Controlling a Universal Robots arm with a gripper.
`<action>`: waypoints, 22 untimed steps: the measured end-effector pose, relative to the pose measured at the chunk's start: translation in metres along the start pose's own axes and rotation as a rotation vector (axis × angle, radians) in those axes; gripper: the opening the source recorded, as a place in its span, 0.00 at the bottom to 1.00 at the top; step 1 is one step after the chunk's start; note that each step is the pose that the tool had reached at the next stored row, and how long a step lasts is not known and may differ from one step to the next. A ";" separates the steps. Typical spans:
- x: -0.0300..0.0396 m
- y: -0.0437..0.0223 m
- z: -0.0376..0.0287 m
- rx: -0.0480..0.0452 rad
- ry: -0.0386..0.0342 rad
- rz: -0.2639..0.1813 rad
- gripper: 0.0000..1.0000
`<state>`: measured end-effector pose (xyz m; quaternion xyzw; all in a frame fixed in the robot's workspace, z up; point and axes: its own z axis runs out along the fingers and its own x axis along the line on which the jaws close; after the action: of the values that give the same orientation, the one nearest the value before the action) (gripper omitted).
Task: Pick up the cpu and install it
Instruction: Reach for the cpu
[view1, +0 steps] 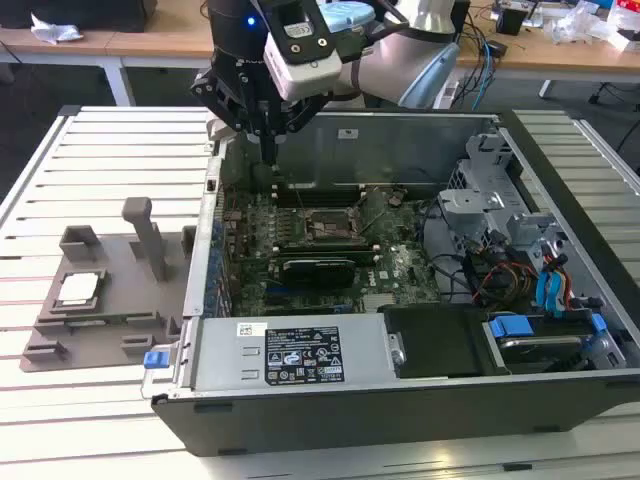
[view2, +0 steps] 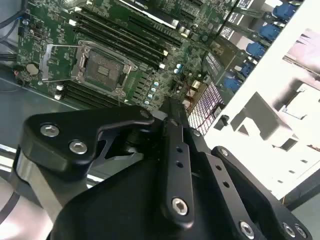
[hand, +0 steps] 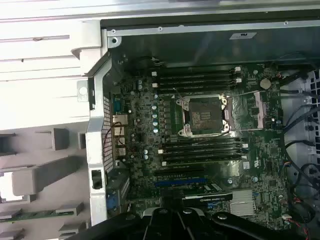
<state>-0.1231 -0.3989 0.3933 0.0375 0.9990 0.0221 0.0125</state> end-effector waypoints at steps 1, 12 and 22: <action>0.0048 -0.0003 -0.0001 0.0000 0.0000 0.000 0.11; 0.0355 -0.0026 -0.0009 0.0000 0.0000 0.000 0.11; 0.0607 -0.0045 -0.0015 0.0000 -0.0001 0.000 0.11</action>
<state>-0.1841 -0.3989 0.3932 0.0374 0.9990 0.0221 0.0125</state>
